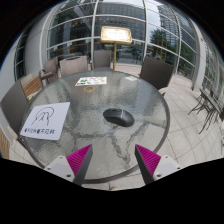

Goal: Arrange mouse

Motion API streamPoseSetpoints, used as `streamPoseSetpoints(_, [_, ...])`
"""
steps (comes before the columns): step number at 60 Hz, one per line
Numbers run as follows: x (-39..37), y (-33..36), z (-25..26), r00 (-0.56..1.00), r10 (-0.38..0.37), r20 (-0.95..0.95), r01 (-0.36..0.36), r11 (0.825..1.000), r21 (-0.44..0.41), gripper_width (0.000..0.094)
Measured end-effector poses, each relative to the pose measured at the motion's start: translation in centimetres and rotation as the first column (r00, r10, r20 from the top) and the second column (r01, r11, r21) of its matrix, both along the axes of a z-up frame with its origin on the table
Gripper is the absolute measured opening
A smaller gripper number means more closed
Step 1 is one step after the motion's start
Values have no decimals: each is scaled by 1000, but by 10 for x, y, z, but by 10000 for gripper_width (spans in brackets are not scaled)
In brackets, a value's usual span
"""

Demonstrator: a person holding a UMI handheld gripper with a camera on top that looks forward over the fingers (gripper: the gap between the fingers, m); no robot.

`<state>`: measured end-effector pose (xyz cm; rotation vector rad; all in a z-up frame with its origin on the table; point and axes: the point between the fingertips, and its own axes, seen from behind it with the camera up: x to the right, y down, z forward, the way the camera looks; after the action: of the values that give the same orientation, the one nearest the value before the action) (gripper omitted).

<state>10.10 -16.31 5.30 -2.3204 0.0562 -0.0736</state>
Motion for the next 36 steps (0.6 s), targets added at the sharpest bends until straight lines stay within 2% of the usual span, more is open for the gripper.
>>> streamPoseSetpoints(3, [20, 37, -41, 1000, 18, 4, -18, 1000, 5, 859])
streamPoseSetpoints(19, [59, 137, -66, 994, 107, 3, -107, 994, -27, 858])
streamPoseSetpoints(30, [79, 187, -68, 992, 125, -10, -125, 992, -25, 847])
streamPoseSetpoints(36, [88, 206, -69, 994, 100, -39, -101, 994, -29, 803])
